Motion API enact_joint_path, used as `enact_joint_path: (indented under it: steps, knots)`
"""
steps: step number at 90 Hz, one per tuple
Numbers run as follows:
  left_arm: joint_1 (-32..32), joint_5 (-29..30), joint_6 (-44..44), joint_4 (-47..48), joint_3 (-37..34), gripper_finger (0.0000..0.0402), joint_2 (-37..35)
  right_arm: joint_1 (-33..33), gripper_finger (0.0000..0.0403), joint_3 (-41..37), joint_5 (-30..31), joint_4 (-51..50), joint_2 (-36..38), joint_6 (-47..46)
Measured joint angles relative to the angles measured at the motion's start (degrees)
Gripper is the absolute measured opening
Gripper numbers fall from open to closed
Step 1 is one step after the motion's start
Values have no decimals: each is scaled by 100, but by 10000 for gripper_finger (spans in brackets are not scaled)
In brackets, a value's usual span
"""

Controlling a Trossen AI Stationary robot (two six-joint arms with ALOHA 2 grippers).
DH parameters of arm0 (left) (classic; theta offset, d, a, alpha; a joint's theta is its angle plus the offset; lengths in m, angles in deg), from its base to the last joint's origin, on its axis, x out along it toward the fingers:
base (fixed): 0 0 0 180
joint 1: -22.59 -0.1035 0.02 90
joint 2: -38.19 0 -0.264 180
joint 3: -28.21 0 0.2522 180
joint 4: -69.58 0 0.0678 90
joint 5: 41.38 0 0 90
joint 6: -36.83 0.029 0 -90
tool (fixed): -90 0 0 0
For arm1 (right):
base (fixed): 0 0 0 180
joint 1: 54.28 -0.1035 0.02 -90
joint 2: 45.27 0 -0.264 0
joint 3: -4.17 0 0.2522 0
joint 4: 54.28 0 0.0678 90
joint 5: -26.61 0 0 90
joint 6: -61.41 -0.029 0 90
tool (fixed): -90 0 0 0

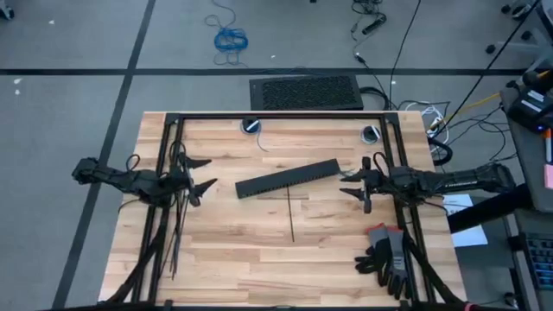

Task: Ziptie cables
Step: Return to Home Position

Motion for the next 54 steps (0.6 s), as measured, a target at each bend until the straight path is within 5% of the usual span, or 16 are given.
enact_joint_path:
  steps: [54]
  knots:
    - [0, -134, -285, -4, 0, 324, 458, 11, 141, 0, -91, 1080, 33, 497]
